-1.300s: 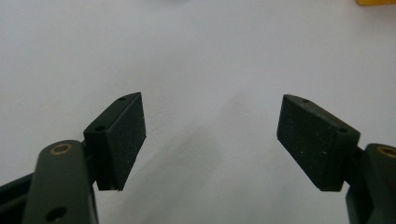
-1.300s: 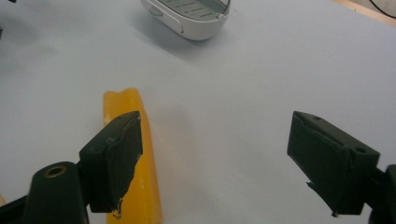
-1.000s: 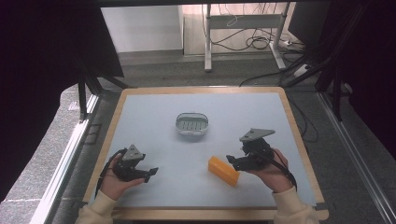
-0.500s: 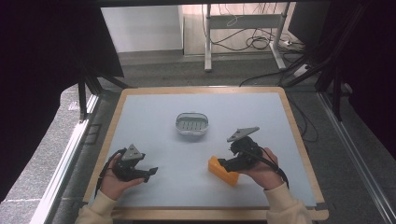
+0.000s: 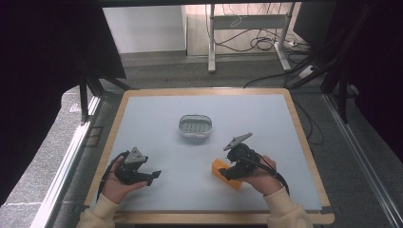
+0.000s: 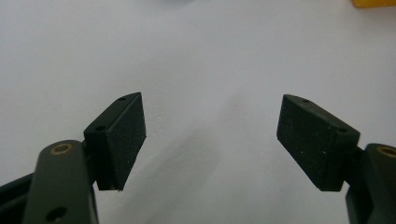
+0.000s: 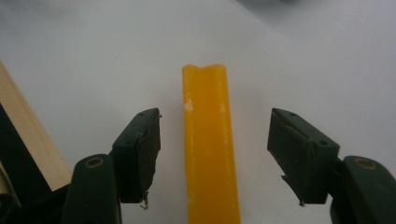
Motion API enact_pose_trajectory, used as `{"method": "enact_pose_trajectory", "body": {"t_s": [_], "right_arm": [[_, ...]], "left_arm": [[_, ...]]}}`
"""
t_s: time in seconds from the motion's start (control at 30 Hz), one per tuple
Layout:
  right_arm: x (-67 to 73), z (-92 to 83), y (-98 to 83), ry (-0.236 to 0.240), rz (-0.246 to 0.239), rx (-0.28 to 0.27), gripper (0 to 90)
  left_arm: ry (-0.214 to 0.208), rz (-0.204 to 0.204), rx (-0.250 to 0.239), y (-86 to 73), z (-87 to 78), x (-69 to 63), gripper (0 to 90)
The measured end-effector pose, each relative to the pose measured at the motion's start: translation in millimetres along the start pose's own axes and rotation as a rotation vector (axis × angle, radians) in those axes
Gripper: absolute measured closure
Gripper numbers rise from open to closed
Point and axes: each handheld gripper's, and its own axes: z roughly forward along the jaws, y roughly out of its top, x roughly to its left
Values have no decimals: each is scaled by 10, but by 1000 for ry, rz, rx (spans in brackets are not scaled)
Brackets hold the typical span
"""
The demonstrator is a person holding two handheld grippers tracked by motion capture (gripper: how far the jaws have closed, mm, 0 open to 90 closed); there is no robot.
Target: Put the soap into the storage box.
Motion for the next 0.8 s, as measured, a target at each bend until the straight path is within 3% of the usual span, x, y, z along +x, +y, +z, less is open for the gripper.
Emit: {"method": "enact_pose_trajectory", "body": {"t_s": [0.57, 0.8], "right_arm": [[14, 226, 15, -6, -14, 133, 467], [5, 294, 17, -14, -17, 162, 505]], "left_arm": [[-3, 6, 2, 2, 11, -8, 237], [-5, 6, 3, 1, 14, -8, 237]]}}
